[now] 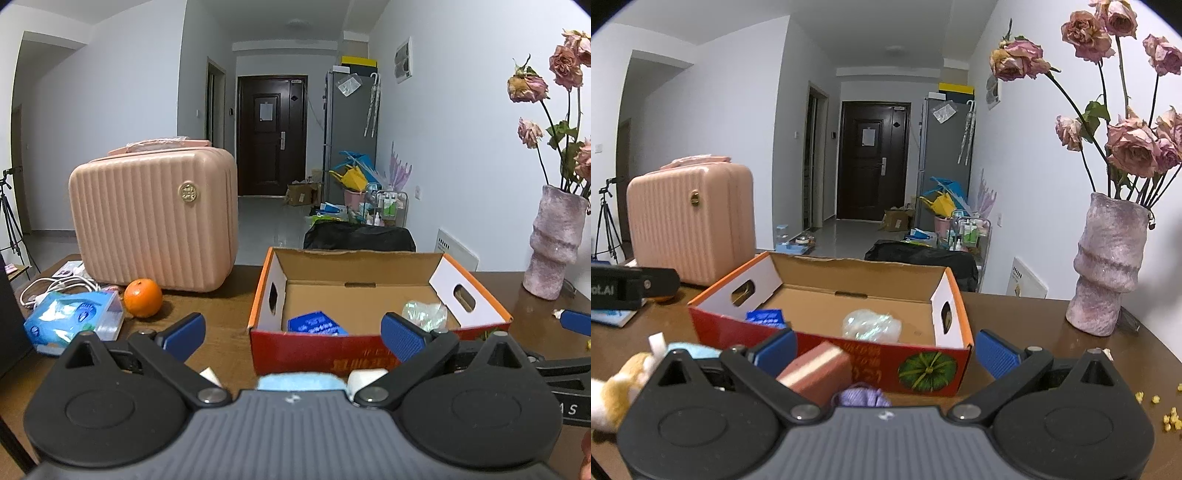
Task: Organize soft objects
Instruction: 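Withdraw both tools from the box back toward the remaining soft items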
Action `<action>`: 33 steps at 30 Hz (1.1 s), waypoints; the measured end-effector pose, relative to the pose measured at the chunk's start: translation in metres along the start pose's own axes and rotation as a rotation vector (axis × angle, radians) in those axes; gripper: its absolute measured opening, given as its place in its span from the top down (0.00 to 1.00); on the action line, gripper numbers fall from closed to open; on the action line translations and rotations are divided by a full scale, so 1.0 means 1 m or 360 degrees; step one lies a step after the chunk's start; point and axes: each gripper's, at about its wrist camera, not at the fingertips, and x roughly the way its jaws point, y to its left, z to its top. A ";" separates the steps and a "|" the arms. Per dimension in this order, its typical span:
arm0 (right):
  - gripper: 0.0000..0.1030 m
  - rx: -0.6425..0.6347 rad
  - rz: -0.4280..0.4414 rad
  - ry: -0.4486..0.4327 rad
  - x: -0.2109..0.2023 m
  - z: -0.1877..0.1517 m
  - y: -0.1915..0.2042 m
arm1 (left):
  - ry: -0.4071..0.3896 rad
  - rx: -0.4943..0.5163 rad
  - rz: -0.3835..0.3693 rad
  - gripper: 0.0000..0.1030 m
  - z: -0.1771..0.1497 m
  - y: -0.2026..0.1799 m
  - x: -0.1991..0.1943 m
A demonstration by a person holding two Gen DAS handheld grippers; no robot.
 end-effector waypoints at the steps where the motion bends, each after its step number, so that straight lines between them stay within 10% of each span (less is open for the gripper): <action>1: 0.00 -0.0002 0.0004 0.0000 -0.004 -0.003 0.002 | 0.0004 0.0001 0.0001 0.00 -0.002 0.001 -0.003; 33: 0.00 -0.0023 0.0045 0.0014 -0.110 -0.063 0.041 | 0.0044 -0.0004 -0.0013 0.00 -0.068 0.045 -0.090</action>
